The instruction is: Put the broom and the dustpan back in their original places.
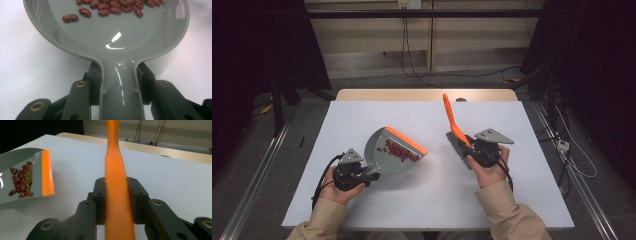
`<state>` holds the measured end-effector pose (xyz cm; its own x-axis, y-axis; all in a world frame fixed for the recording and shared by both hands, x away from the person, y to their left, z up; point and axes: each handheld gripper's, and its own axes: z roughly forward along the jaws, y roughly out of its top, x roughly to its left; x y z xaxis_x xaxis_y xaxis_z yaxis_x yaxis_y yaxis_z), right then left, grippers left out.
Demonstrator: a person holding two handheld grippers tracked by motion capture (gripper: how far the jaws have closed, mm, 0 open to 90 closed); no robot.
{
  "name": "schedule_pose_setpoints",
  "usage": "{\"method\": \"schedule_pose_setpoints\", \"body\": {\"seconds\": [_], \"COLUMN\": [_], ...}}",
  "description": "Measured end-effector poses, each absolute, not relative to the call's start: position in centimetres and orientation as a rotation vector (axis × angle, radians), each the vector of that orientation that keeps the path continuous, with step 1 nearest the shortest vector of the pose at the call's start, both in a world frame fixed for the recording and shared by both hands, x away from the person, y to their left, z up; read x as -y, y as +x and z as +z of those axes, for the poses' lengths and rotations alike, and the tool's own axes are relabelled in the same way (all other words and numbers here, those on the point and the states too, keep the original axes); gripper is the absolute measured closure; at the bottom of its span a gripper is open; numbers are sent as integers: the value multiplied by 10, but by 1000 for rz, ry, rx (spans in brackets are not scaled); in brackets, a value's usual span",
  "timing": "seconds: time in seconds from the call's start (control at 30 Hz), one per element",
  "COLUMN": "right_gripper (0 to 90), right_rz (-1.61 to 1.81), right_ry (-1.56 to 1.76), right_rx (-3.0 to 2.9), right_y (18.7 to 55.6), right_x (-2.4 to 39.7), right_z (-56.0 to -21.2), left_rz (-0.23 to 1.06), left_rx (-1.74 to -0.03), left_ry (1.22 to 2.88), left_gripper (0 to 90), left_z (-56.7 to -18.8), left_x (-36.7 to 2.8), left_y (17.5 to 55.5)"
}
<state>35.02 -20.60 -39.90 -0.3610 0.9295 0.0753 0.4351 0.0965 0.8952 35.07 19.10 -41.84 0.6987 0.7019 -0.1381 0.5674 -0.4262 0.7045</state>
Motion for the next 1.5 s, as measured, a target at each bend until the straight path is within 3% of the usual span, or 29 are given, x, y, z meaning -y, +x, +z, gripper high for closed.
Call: {"method": "schedule_pose_setpoints", "body": {"seconds": [1.13,1.5], "right_gripper": [713,713], "right_rz": [1076,970], "right_ry": [1430,1427], "right_rx": [-1752,-1753], "right_y": [349,346], "right_x": [272,282], "right_z": [-414,-425], "left_rz": [385,381], "left_rx": [-1368,-1458], "left_ry": [2034,2029], "left_gripper": [639,635], "left_z": [-434,-441], "left_x": [-231,-233], "left_y": [389,394]}}
